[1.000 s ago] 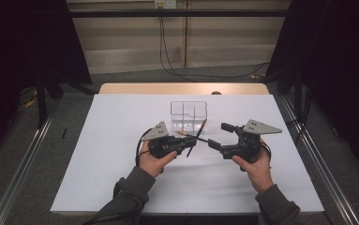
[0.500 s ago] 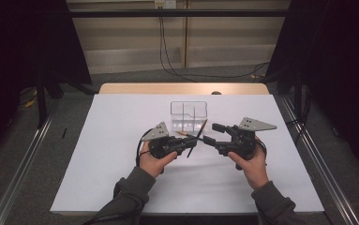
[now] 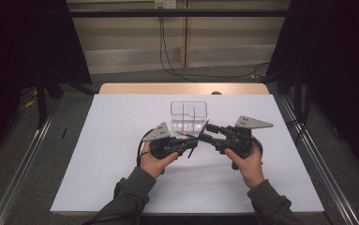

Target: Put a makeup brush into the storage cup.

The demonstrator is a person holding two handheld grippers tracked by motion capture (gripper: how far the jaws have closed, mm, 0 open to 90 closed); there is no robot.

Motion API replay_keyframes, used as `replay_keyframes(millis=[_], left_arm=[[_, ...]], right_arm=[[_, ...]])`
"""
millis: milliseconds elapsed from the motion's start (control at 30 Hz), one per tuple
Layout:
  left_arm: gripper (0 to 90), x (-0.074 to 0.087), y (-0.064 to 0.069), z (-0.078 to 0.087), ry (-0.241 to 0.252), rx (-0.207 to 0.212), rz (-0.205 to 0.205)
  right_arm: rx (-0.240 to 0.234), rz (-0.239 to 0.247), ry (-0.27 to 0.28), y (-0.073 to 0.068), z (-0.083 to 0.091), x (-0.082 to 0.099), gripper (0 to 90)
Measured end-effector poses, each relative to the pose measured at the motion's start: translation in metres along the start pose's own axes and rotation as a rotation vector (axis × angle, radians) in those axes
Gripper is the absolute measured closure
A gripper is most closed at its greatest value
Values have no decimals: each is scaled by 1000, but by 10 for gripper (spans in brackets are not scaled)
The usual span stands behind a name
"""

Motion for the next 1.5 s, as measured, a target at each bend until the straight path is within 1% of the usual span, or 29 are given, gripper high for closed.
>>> replay_keyframes(millis=[100,133,300,400,467,633,667,700,733,767,800,900,933,967,1000,1033,1067,1133,1233,1300,1333,1367,1433,1500], left_arm=[[842,0,0,0,-1,7,-6],[843,0,1,-1,3,7,0],[842,0,1,-1,3,3,-1],[842,1,2,-2,4,4,7],[842,2,3,-3,3,15,6],[842,2,2,-3,3,2,7],[842,1,2,-3,7,12,5],[842,1,2,-3,5,3,7],[842,2,1,-2,-1,0,1],[842,1,1,-2,4,4,3],[842,1,1,-2,3,-2,3],[842,1,2,-3,8,7,8],[842,1,2,-3,6,0,7],[842,2,3,-3,1,-3,6],[842,3,3,-4,-6,5,2],[842,3,2,-4,-5,-1,-3],[842,3,3,-5,-3,5,-2],[842,3,4,-6,-4,5,0],[842,3,5,-6,2,9,4],[842,3,5,-6,-7,14,-8],[842,4,5,-7,-9,6,-9],[842,4,5,-7,-6,15,-8],[842,3,6,-8,5,0,6],[842,3,6,-8,-1,9,-2]], right_arm=[[-8,-5,0,-1,-1,0,507],[-9,-6,-2,-1,-2,0,513],[-25,-12,-6,-3,-3,1,564],[-31,-11,-4,-4,-4,1,586],[-32,-17,-1,-4,-4,0,593],[-35,-26,11,-3,-4,0,609],[-33,-29,12,-3,-3,-1,609],[-35,-31,10,-3,-3,0,611],[-34,-28,10,-2,-3,0,614],[-33,-29,11,-2,-2,0,619],[-35,-30,9,-3,-2,0,629],[-32,-33,8,-2,-2,0,657],[-33,-35,11,-3,-2,0,679],[-39,-38,16,-3,-2,-1,682],[-44,-37,11,-4,-2,-1,683],[-39,-37,12,-4,-2,-1,694],[-42,-36,14,-5,-3,-2,701],[-38,-33,11,-5,-3,-2,720],[-37,-43,21,-5,-3,-3,771],[-39,-48,23,-4,-3,-4,789],[-36,-47,22,-4,-3,-4,805],[-37,-53,21,-4,-2,-4,810],[-41,-64,21,-4,-2,-4,817],[-49,-69,23,-5,-3,-5,830]])
Point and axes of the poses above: each handheld gripper's, and its own axes: z roughly backward along the jaws, x roughly out of its underside, y roughly to its right, the point moved 8 cm from there along -z, roughly forward along the jaws, and after that the axes turned 6 degrees about z, right-handed, at the moved point
